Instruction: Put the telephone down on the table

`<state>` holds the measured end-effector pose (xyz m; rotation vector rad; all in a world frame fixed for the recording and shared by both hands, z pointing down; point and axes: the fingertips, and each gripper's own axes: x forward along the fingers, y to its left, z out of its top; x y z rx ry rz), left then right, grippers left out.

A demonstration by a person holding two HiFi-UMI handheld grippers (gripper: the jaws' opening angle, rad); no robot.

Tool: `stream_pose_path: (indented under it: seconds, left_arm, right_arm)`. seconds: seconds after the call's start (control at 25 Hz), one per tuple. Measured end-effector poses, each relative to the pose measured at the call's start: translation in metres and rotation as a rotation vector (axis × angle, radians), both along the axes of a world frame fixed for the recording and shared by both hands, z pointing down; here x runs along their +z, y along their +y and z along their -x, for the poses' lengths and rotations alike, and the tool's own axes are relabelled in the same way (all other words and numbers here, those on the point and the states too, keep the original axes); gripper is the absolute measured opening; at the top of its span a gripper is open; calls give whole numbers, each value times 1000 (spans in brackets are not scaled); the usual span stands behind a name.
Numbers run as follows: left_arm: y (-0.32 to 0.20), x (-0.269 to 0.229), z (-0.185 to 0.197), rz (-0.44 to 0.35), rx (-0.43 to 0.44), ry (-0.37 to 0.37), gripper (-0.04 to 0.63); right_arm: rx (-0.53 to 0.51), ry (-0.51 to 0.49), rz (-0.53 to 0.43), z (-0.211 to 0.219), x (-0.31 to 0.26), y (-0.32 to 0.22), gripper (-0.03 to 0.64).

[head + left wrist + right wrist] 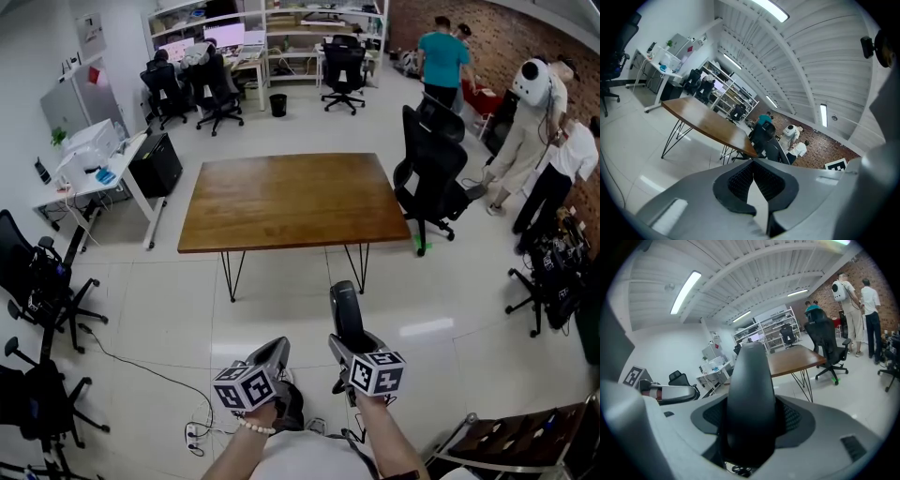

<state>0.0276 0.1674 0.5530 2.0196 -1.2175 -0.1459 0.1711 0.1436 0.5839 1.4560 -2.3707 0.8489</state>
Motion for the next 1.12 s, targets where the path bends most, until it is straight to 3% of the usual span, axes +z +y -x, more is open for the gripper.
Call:
stream_pose_path:
  seconds: [0.64, 1.12]
  left_arm:
    - [-157, -6, 38, -17, 4, 8, -17]
    - [-235, -10, 83, -33, 25, 8, -16]
  right_arm:
    - [33, 34, -2, 27, -9, -142, 302]
    - [74, 56, -5, 57, -16, -215, 302]
